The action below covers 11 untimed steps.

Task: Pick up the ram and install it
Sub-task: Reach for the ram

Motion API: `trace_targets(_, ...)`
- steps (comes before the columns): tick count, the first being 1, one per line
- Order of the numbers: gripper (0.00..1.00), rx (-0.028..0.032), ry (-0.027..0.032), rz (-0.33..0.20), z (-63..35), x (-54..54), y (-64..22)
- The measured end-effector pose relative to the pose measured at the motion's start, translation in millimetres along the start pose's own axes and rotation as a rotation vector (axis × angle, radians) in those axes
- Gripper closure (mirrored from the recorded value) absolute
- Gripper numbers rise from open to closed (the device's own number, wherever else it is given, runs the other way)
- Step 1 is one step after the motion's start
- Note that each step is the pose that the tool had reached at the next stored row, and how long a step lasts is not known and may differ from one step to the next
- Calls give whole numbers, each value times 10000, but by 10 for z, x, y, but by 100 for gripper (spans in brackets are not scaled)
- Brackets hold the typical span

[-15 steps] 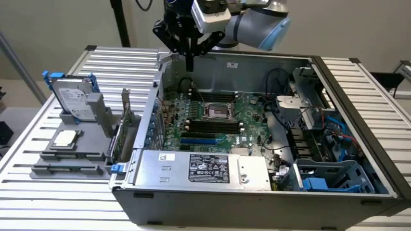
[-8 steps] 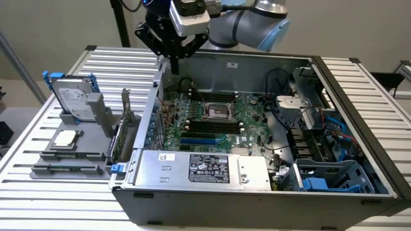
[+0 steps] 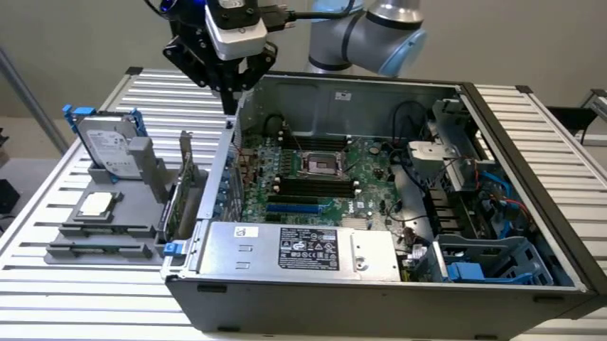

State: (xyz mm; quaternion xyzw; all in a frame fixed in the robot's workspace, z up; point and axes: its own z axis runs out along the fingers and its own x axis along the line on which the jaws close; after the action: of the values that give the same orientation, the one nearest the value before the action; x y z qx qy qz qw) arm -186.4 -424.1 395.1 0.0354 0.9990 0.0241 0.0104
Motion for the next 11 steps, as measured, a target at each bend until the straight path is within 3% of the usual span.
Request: trace_targets(11, 89, 0, 0, -1, -19, 490, -196)
